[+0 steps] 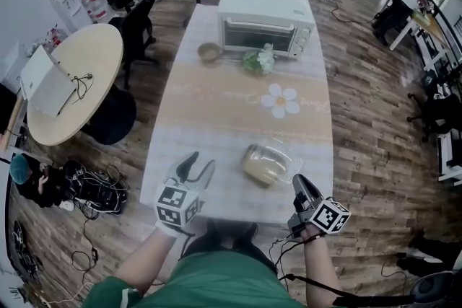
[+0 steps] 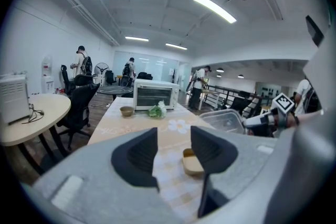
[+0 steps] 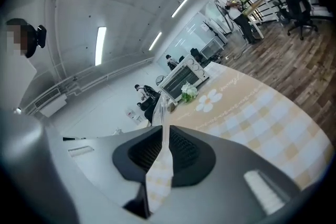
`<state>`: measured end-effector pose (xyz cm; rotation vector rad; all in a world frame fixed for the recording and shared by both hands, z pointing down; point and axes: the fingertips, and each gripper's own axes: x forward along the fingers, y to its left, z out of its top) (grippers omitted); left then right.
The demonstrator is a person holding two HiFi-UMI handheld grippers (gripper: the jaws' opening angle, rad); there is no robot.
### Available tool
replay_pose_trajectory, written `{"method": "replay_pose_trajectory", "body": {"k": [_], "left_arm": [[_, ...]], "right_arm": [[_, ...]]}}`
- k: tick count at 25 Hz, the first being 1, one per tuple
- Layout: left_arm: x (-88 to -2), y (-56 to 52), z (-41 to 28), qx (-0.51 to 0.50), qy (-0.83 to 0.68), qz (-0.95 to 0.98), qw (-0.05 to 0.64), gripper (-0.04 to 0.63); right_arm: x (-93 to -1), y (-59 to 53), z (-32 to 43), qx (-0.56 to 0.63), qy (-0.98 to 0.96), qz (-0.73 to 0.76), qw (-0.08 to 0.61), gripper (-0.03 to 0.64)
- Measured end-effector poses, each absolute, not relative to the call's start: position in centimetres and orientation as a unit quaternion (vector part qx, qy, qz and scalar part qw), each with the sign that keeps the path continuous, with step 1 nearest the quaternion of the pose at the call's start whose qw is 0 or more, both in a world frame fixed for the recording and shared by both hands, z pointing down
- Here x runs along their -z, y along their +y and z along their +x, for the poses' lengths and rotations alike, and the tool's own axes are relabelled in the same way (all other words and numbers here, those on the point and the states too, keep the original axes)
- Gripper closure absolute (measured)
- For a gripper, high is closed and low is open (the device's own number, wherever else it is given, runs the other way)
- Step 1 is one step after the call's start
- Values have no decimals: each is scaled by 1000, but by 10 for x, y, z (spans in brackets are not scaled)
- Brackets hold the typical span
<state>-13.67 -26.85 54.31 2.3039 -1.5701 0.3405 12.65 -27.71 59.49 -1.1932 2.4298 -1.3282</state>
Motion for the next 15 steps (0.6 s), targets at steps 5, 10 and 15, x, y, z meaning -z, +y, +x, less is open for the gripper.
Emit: {"method": "replay_pose_trajectory", "body": {"k": [5, 10, 15], "left_arm": [[-529, -264, -137, -112, -553, 810, 157, 402], [-518, -264, -133, -107, -552, 813, 150, 402], [-507, -264, -129, -101, -553, 814, 142, 403]], "right_arm": [[-561, -271, 123, 403, 824, -393, 63, 577], [-539, -269, 125, 381, 835, -390, 71, 577], [-518, -266, 131, 362, 843, -389, 86, 577]]}}
